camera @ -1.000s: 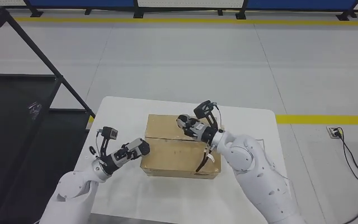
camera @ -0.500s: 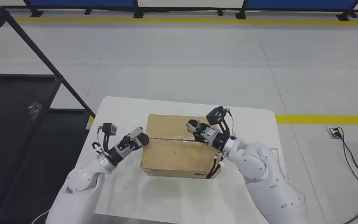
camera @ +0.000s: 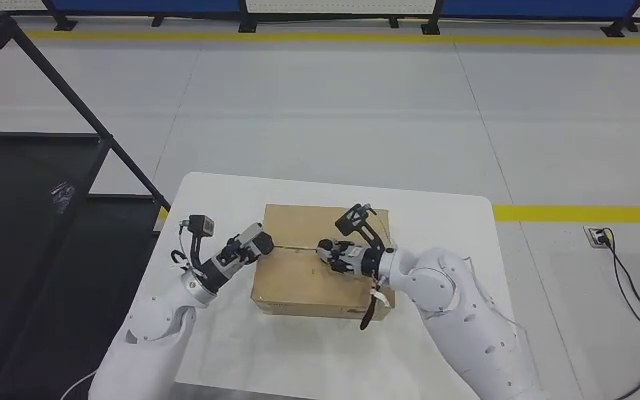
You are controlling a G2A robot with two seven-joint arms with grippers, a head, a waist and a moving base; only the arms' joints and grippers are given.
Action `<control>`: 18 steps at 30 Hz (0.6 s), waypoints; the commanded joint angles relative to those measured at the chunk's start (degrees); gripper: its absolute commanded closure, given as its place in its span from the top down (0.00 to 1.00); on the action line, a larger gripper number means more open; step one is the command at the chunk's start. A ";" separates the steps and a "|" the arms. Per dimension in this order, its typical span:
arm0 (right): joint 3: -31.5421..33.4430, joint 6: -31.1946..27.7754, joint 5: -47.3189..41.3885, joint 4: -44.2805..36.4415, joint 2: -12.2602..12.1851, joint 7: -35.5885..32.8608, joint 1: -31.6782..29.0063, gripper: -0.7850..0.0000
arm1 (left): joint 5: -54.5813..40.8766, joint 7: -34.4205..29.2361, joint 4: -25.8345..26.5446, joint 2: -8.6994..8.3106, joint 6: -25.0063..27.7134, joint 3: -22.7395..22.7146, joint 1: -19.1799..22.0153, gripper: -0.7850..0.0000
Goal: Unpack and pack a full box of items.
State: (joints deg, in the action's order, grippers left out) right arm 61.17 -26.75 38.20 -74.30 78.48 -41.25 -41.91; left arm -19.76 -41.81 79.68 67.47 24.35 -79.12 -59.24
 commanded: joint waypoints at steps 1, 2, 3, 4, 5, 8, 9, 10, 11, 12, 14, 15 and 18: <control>-0.43 -0.14 -0.56 1.00 0.08 -0.22 0.60 0.00 | 0.10 -0.71 2.32 -0.08 -0.42 0.26 -1.18 0.98; -0.62 -0.11 -0.61 1.28 0.10 -0.40 0.75 0.00 | 0.43 -0.96 2.81 -0.10 -0.58 0.42 -1.42 0.98; -0.83 -0.08 -0.82 1.62 0.14 -0.57 0.99 0.00 | 1.13 -1.05 3.24 -0.12 -0.77 0.68 -1.66 0.98; -1.10 0.13 -0.95 2.08 0.17 -0.88 1.30 0.00 | 2.79 -0.23 3.19 -0.12 -0.98 1.01 -1.68 0.98; -1.20 0.18 -1.03 2.23 0.19 -0.92 1.44 0.00 | 3.19 0.26 3.00 -0.07 -1.19 1.30 -1.61 0.98; -1.22 0.98 -1.02 2.86 0.14 -1.11 1.83 0.00 | 2.48 1.24 0.96 0.18 -2.23 2.28 -0.47 0.98; -0.98 1.24 -1.02 2.83 0.06 -0.98 1.80 0.00 | 2.29 1.73 -0.14 0.24 -2.46 2.38 0.04 0.97; -0.62 1.49 -0.83 2.62 -0.08 -0.96 1.60 0.00 | 1.41 1.62 -1.38 0.33 -2.71 2.58 0.71 0.97; -0.40 1.64 -0.73 2.43 -0.17 -0.95 1.45 0.00 | 1.53 1.61 -2.01 0.32 -2.66 2.54 1.07 0.98; -0.01 1.85 -0.67 2.06 -0.31 -0.87 1.12 0.00 | 1.77 1.58 -2.75 0.32 -2.45 2.56 1.50 0.98; 1.02 2.31 -0.41 1.12 -0.64 -0.36 0.32 0.00 | 1.56 1.43 -3.86 0.33 -2.05 2.49 2.05 0.97; 1.60 2.02 -0.52 0.37 -0.87 -0.34 -0.34 0.00 | 1.31 1.34 -4.37 0.31 -1.90 2.35 2.30 0.98; 3.35 0.74 -1.31 -1.24 -1.46 -0.07 -1.98 0.00 | 0.85 1.35 -5.11 0.26 -1.80 1.95 2.69 0.97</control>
State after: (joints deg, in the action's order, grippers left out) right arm 63.75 -25.85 36.89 -75.01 77.26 -41.42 -43.31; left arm -18.70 -40.43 74.79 67.75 22.55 -77.03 -56.66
